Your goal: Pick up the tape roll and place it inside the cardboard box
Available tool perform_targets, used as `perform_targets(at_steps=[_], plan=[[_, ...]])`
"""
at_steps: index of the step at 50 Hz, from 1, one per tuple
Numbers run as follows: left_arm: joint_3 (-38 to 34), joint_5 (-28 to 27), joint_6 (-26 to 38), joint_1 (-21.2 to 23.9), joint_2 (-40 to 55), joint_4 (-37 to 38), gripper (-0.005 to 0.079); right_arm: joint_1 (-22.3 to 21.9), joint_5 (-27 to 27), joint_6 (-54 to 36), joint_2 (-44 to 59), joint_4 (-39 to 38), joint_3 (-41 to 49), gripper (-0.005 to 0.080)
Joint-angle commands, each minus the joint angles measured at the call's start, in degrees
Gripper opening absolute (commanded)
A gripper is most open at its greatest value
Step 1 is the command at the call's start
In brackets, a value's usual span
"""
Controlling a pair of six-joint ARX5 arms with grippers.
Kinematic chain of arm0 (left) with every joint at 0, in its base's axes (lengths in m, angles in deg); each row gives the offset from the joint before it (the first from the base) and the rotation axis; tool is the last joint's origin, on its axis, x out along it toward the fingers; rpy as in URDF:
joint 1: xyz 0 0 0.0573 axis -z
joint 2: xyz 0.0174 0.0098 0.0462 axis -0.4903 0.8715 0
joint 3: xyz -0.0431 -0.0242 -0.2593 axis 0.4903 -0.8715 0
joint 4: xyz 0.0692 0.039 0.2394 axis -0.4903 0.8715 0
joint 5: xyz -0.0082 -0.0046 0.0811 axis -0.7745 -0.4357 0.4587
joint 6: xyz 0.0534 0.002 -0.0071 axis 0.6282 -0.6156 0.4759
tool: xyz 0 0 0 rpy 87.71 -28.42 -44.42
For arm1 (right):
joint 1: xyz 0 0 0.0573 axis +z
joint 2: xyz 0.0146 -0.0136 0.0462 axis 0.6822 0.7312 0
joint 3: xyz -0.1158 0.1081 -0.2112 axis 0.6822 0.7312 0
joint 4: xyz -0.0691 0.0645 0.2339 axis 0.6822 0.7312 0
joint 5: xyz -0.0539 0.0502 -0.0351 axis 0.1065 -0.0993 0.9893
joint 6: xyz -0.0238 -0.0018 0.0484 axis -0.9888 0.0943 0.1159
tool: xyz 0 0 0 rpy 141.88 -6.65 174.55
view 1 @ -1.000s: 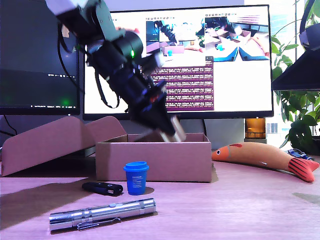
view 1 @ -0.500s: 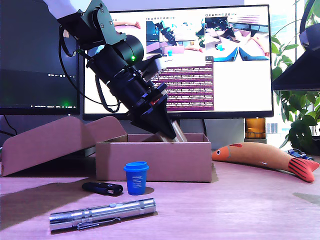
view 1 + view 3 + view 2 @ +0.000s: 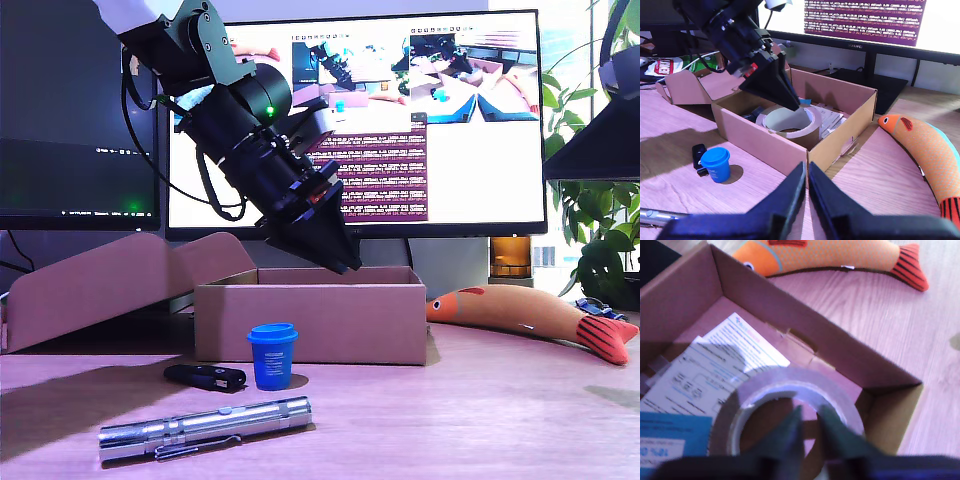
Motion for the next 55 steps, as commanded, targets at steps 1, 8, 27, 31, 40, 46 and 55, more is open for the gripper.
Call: perform_targets(at_steps=[1, 8, 27, 31, 40, 46, 55], plan=[[0.7, -0.2, -0.1, 0.3, -2.4, 0.3, -0.0019, -0.2, 0.1, -0.2, 0.2, -0.5, 0.4, -0.0010], [0.7, -0.2, -1.3, 0.4, -6.1, 2.3, -0.0019, -1.3, 0.0, 0.2, 0.2, -0.5, 0.4, -0.0010], [-0.4, 2.1, -3.8, 0.3, -14.4, 2.7, -0.0019, -9.7, -0.5, 4.6, 0.1, -0.6, 0.4, -0.0010], [-2.1, 3.1, -4.2, 0.2, -15.8, 2.1, -0.0019, -12.8, -0.6, 4.6, 0.1, -0.3, 0.4, -0.0010], [-7.9, 3.7, -5.4, -0.5, -19.1, -1.6, -0.0019, -21.3, -5.2, 4.8, -0.6, 0.5, 0.4, -0.0010], [-14.9, 4.3, -7.3, -1.1, -23.6, -6.0, -0.0019, -26.9, -8.2, 4.7, -2.4, 3.8, 0.4, -0.0010], [-27.7, 5.1, -9.9, -3.5, -32.0, -13.6, -0.0019, -32.6, -11.7, 4.5, -7.6, 8.4, 0.4, -0.0010]])
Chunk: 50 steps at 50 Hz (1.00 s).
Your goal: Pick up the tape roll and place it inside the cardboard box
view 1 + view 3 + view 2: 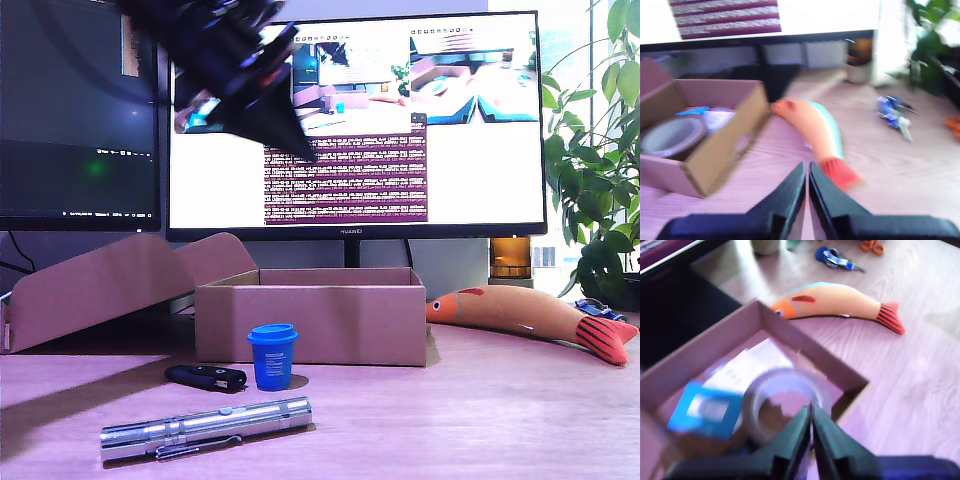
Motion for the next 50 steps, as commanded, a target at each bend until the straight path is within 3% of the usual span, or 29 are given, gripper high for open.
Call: perform_targets(at_steps=[1, 13, 28, 39, 50], plan=[[-4.3, 0.1, -1.2, -1.4, -3.3, -2.7, -0.0019, -0.9, -0.5, 0.0, -2.2, 0.5, 0.4, -0.0010], [-20.1, 0.8, -3.7, -6.6, -14.6, -11.6, -0.0019, -1.6, 1.2, 0.3, -8.0, 5.7, 0.4, -0.0010], [-39.1, 8.3, -9.0, -12.3, -33.0, -22.4, -0.0019, -1.6, 1.2, 0.2, -8.0, 12.5, 0.4, -0.0010], [-50.2, 10.9, -12.1, -16.1, -48.9, -22.6, -0.0019, -1.6, 1.2, 0.2, -8.0, 18.5, 0.4, -0.0010], [-57.9, 12.1, -16.7, -20.0, -62.2, -18.1, -0.0019, -1.6, 1.2, 0.2, -8.0, 23.0, 0.4, -0.0010]])
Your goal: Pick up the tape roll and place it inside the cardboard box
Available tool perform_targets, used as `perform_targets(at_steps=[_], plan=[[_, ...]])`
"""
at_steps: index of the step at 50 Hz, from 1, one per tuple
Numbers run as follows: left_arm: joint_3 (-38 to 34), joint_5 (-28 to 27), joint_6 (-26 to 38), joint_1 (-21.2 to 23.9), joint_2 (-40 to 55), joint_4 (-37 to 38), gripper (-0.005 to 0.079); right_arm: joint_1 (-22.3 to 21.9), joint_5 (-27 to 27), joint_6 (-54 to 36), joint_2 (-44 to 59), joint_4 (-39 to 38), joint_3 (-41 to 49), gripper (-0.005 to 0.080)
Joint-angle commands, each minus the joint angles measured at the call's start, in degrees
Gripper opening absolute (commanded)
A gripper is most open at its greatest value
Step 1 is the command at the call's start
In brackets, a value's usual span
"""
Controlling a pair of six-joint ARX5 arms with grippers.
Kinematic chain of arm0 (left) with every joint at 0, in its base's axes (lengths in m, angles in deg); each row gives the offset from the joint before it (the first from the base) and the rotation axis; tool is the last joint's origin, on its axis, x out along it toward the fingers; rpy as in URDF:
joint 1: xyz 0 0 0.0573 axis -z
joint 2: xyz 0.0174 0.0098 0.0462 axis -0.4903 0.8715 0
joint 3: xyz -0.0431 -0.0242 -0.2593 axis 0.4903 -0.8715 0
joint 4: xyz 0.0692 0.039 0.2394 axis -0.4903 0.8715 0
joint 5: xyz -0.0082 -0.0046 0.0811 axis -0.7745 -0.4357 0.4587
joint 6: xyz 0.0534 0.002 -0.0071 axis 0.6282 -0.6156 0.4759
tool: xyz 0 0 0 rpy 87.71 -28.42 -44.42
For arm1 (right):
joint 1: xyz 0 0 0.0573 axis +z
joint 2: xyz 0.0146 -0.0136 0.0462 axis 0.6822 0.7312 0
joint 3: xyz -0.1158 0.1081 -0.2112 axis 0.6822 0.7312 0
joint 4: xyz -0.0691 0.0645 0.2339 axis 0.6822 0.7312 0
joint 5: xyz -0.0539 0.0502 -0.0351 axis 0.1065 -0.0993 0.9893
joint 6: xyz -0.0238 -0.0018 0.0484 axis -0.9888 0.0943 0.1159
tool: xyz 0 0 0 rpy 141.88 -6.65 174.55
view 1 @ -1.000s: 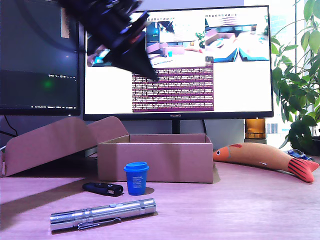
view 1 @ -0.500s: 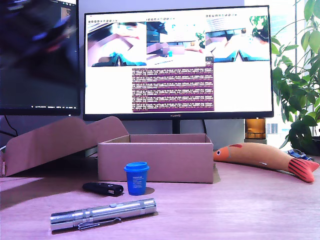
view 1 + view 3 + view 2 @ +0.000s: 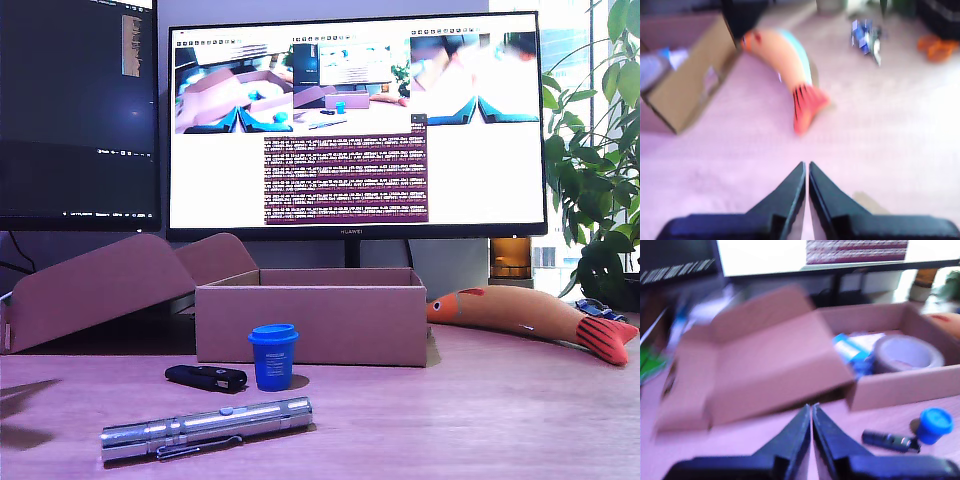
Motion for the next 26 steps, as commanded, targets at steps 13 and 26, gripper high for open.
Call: perform_targets(at_steps=[13, 26], plan=[[-3.0, 2.4, -4.4, -1.3, -12.9, 9.4, -0.0019, -0.2, 0.2, 0.2, 0.2, 3.3, 0.4, -0.0010], [-3.0, 4.6, -4.8, -1.3, -18.3, 13.6, -0.0019, -0.2, 0.2, 0.2, 0.2, 3.6, 0.4, -0.0010]])
